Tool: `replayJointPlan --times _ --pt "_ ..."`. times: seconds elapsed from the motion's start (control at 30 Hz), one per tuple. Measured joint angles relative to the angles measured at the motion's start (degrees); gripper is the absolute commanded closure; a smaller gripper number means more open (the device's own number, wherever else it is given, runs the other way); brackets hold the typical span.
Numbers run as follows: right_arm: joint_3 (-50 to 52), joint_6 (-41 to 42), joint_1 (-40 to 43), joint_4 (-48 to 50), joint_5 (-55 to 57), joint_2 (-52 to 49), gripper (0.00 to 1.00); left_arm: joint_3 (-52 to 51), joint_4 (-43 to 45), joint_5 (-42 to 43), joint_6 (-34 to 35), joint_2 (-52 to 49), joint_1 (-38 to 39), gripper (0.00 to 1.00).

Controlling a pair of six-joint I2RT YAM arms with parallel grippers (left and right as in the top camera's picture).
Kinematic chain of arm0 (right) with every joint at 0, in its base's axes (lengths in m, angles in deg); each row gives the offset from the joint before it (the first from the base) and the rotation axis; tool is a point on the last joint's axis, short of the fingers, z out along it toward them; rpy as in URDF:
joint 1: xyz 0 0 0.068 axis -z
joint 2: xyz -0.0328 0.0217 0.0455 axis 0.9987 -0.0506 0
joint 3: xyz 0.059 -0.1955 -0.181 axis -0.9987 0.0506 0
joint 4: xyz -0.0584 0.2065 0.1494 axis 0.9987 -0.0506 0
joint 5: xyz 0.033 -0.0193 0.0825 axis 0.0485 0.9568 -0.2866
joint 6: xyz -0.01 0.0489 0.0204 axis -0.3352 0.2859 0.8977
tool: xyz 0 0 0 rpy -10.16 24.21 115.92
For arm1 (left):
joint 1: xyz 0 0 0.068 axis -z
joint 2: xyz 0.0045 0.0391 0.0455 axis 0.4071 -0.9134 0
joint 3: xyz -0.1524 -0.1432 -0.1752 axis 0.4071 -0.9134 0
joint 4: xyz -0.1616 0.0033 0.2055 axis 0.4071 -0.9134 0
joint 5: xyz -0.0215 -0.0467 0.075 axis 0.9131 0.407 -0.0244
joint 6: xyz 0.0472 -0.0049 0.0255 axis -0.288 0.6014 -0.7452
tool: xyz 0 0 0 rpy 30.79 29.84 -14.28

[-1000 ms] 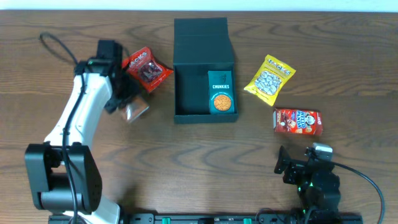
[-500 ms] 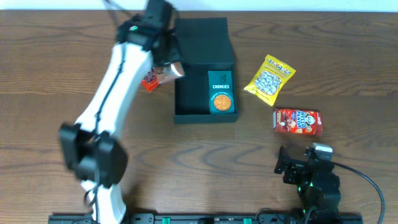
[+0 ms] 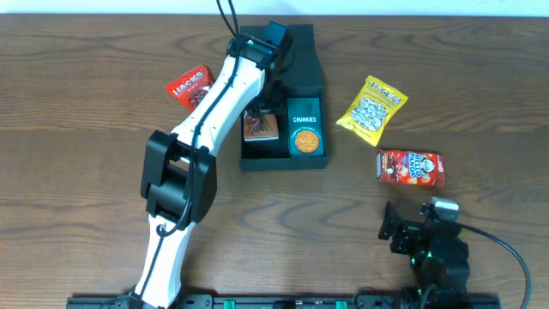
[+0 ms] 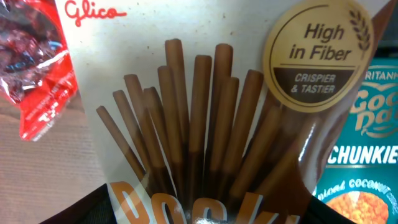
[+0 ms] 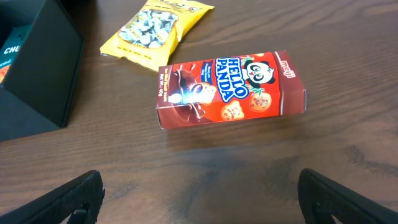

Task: Pack container
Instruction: 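Carry the Pocky box into the black box beside the Chunkies box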

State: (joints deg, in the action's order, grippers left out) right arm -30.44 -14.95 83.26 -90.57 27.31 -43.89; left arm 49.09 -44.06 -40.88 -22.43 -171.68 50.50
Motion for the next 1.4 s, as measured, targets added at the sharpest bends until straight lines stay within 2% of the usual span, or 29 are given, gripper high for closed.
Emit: replayJointPlan --times 0.33,0.87,0.97,1.0,1.03,1.4 --pt "0.0 0.0 0.0 0.0 0.0 0.0 0.01 0.2 -3.0 2.6 1.0 0.0 0.2 0.3" --pt "0.0 0.0 0.0 0.0 0.0 0.0 0.01 -3.6 -1.4 2.5 1.7 -0.1 2.6 0.3" --pt "0.0 0.0 0.0 0.0 0.0 0.0 0.01 -3.6 -1.3 1.6 1.7 -0.1 2.6 0.2" --pt "0.0 0.0 0.0 0.0 0.0 0.0 0.01 -3.6 -1.2 1.4 1.6 -0.1 2.6 0.08" --pt "0.0 0.0 0.0 0.0 0.0 0.0 0.01 -3.6 -1.2 1.2 1.7 -0.1 2.6 0.03" --pt "0.0 0.0 0.0 0.0 0.0 0.0 0.01 -3.6 0.0 0.5 1.9 -0.1 2.6 0.04"
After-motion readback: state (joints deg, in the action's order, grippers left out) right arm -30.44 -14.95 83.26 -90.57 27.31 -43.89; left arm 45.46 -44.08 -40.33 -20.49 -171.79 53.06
